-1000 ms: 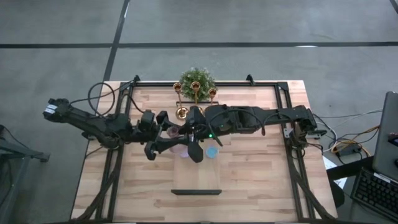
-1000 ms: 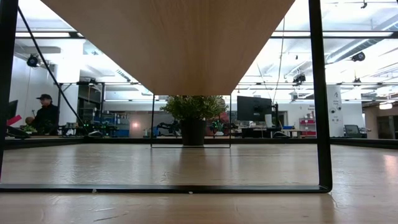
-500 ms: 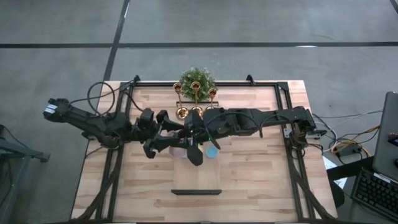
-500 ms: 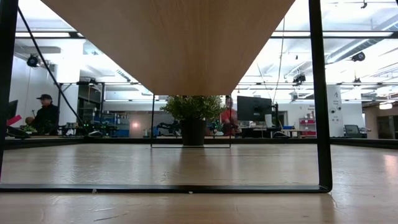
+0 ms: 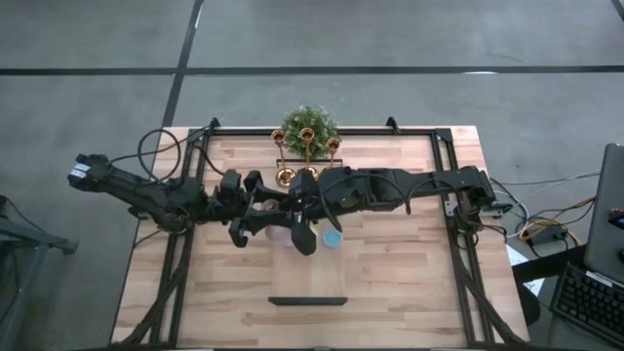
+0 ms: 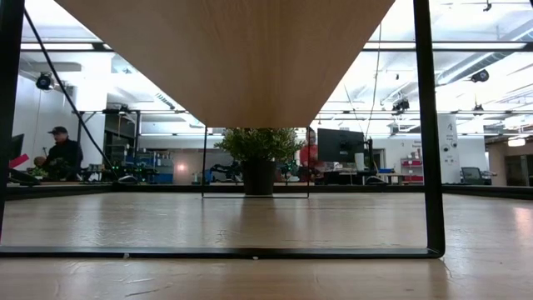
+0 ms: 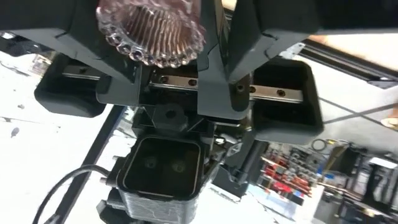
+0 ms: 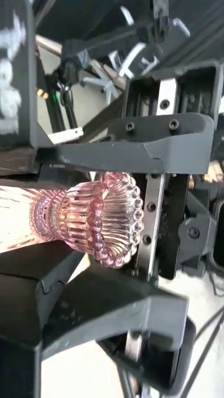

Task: Pick & Place candle stick holders
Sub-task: Put the pink glass candle holder on the shelf aligned with the pink glass candle holders

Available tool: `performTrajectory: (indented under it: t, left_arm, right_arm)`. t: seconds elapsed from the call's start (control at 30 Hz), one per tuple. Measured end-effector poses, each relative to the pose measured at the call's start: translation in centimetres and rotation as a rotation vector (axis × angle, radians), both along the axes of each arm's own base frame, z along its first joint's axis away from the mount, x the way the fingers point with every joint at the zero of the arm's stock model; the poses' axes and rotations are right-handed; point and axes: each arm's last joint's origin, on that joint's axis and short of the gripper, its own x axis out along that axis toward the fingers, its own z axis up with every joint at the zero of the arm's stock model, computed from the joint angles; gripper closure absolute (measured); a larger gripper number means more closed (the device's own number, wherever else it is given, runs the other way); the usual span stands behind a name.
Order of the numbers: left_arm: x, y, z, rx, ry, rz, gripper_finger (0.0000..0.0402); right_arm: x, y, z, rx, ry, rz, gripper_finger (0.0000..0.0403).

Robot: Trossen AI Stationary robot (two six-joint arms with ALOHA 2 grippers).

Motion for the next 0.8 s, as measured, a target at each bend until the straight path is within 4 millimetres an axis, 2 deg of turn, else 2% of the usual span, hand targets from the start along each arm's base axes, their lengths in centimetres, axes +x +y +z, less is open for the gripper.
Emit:
performTrajectory:
  t: [0.17, 0.73, 0.8]
  left_arm:
    - [-0.02, 0.17, -0.05, 0.008, 0.009, 0.048, 0.0193]
    - [-0.58, 0.28, 0.51, 0.008, -0.015, 0.036, 0.0198]
    - [-0.73, 0.19, 0.73, -0.010, -0.035, -0.011, 0.0202]
  right_arm:
    - [0.00, -0.15, -0.08, 0.002, 0.007, -0.032, 0.0303]
    - [0.02, -0.11, 0.07, 0.012, -0.007, -0.035, 0.0289]
    - [0.04, 0.01, 0.18, -0.001, -0.020, 0.000, 0.0286]
